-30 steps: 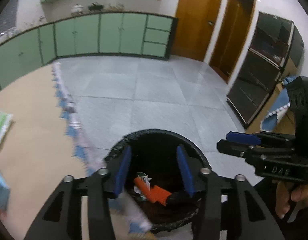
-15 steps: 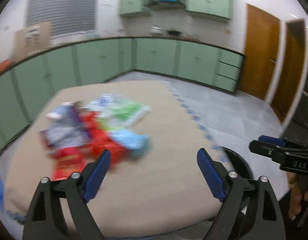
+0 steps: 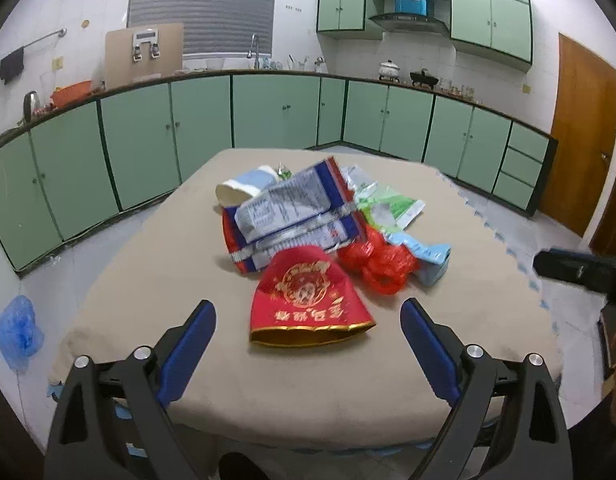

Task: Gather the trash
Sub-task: 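Grasp the red paper packet with the left tool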

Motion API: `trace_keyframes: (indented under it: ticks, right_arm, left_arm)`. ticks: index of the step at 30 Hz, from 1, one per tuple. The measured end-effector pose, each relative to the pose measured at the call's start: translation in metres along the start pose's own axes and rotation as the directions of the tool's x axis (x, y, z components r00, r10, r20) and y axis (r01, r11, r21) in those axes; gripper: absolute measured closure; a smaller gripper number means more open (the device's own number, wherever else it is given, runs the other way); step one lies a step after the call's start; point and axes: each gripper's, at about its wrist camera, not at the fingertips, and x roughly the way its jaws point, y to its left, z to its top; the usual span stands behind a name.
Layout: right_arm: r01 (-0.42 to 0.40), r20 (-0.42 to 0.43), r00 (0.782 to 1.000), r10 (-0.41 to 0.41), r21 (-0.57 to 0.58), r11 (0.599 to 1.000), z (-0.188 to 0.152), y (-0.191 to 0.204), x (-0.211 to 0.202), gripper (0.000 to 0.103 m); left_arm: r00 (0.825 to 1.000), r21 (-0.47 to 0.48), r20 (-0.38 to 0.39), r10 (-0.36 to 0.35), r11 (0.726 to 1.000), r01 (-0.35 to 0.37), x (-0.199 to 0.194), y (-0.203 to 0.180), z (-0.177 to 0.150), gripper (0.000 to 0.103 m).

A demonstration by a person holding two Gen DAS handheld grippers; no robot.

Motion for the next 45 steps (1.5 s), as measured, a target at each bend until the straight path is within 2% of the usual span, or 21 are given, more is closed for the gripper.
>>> trace_keyframes:
  ticks: [9, 14, 21, 27, 29, 32, 33, 37, 45]
  right_arm:
    - [0.002, -0.009, 1.0, -0.002, -0.01, 1.0, 0.002, 0.021, 0.018, 0.04]
    - [0.001, -0.003, 1.0, -0.001, -0.039, 0.999, 0.001, 0.04, 0.03, 0.041]
    - [0.023, 0.011, 1.0, -0.023, -0.038, 0.999, -0.01, 0.051, 0.053, 0.042]
    - [0.057, 0.061, 0.997, -0.057, -0.006, 0.998, -0.022, 0.052, 0.062, 0.042]
    - [0.051, 0.052, 0.997, -0.051, -0.001, 0.999, -0.024, 0.054, 0.067, 0.042]
    - [0.042, 0.056, 0.998, -0.042, -0.01, 0.999, -0.024, 0.059, 0.071, 0.043]
    - [0.035, 0.054, 0.998, -0.034, -0.014, 0.999, -0.022, 0.061, 0.072, 0.043]
    - [0.007, 0.053, 0.999, -0.005, -0.041, 0.999, -0.014, 0.067, 0.077, 0.046]
    - [-0.041, 0.064, 0.997, 0.046, -0.085, 0.996, 0.014, 0.076, 0.093, 0.05]
  left_arm:
    - [1.0, 0.044, -0.004, 0.03, 0.999, -0.03, 0.01, 0.024, -0.017, 0.017]
    - [0.999, 0.055, -0.022, 0.029, 0.998, -0.028, 0.016, 0.039, -0.025, 0.032]
    - [0.999, 0.044, -0.049, -0.014, 0.999, 0.016, 0.033, 0.046, -0.027, 0.042]
    - [0.997, 0.047, -0.071, -0.028, 0.998, 0.031, 0.044, 0.045, -0.03, 0.053]
    - [0.997, 0.05, -0.066, -0.038, 0.998, 0.041, 0.046, 0.044, -0.03, 0.061]
    - [0.995, 0.051, -0.075, -0.072, 0.996, 0.076, 0.049, 0.043, -0.031, 0.089]
    - [0.994, 0.05, -0.074, -0.077, 0.995, 0.081, 0.049, 0.043, -0.031, 0.091]
    - [0.995, 0.043, -0.036, -0.09, 0.995, 0.091, 0.039, 0.044, -0.03, 0.094]
    - [0.996, 0.021, 0.063, -0.058, 0.998, 0.057, 0.013, 0.06, -0.019, 0.095]
